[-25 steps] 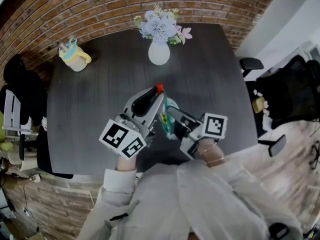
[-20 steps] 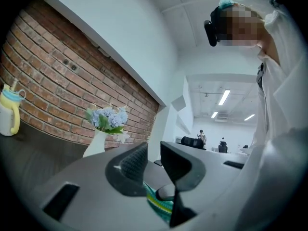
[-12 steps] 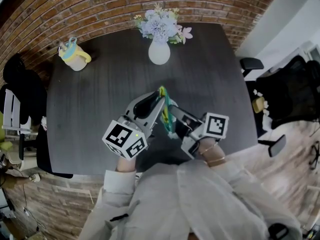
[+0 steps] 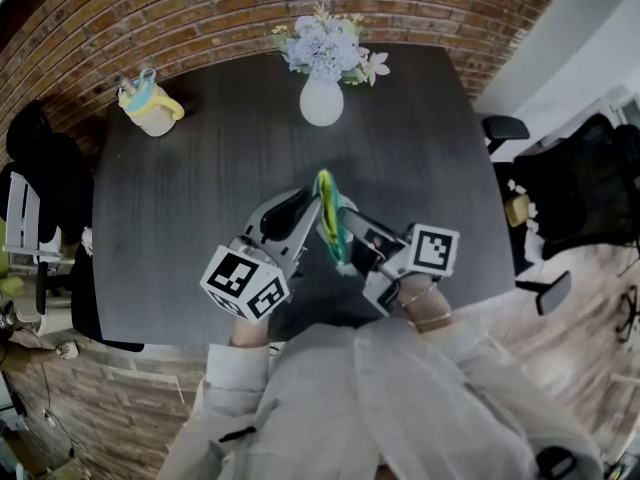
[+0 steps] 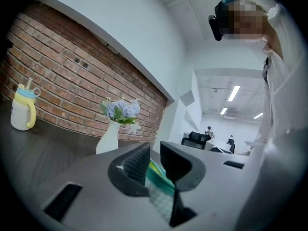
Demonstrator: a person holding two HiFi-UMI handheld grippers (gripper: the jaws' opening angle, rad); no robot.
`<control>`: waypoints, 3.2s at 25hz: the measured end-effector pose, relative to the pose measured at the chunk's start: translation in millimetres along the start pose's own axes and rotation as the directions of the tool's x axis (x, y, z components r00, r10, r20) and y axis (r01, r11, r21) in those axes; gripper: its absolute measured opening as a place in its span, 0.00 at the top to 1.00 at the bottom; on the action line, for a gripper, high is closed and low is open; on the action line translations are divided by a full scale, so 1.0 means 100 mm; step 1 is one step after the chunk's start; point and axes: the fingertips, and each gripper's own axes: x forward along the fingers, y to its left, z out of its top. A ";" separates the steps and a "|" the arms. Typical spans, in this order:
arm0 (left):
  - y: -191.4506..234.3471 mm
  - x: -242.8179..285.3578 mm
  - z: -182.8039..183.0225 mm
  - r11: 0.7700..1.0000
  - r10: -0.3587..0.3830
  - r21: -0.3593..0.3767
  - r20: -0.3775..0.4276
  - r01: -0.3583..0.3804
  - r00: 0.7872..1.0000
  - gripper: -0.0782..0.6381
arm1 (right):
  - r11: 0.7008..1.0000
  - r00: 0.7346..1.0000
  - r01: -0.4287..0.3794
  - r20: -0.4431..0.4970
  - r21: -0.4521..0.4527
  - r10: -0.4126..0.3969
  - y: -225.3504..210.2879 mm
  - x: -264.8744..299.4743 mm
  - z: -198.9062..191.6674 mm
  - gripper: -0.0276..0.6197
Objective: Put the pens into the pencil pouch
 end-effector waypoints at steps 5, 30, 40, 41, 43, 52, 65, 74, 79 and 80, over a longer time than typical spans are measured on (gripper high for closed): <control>0.04 -0.13 -0.09 0.999 0.035 -0.024 -0.016 -0.035 0.999 0.80 | 1.000 1.000 -0.007 -0.022 -0.028 0.007 0.03 0.05 -0.04 0.92; 0.23 -0.87 -0.83 0.970 0.213 -0.084 -0.151 -0.228 0.965 0.80 | 0.879 0.887 0.054 -0.382 -0.474 -0.261 -0.42 0.27 -1.02 0.92; 0.12 -0.93 -1.15 0.958 0.221 -0.132 -0.220 -0.254 0.950 0.80 | 0.721 0.785 0.010 -0.441 -0.693 -0.435 -0.76 0.15 -1.30 0.92; 0.11 -0.93 -1.16 0.958 0.220 -0.134 -0.224 -0.254 0.949 0.80 | 0.703 0.774 0.002 -0.444 -0.711 -0.451 -0.79 0.14 -1.33 0.92; 0.10 -0.92 -1.19 0.958 0.216 -0.137 -0.233 -0.252 0.948 0.80 | 0.675 0.754 -0.009 -0.448 -0.738 -0.480 -0.85 0.13 -1.37 0.92; 0.07 -0.85 -1.21 0.955 0.212 -0.155 -0.239 -0.253 0.948 0.80 | 0.632 0.708 -0.051 -0.474 -0.773 -0.523 -0.94 0.09 -1.46 0.92; -0.10 -0.78 -1.06 0.959 0.165 -0.188 -0.232 -0.211 0.959 0.81 | 0.632 0.795 -0.066 -0.423 -0.772 -0.434 -0.54 0.01 -1.12 0.92; -0.22 -0.72 -1.15 0.960 0.154 -0.178 -0.315 -0.218 0.936 0.87 | 0.600 0.829 -0.125 -0.416 -0.790 -0.375 -0.07 -0.19 -0.87 0.95; -0.27 -0.76 -1.16 0.955 0.176 -0.171 -0.326 -0.241 0.929 0.88 | 0.618 0.851 -0.120 -0.401 -0.777 -0.340 0.10 -0.25 -0.79 0.95; -0.29 -0.76 -1.17 0.956 0.173 -0.170 -0.328 -0.238 0.929 0.88 | 0.619 0.852 -0.124 -0.403 -0.776 -0.334 0.13 -0.26 -0.79 0.95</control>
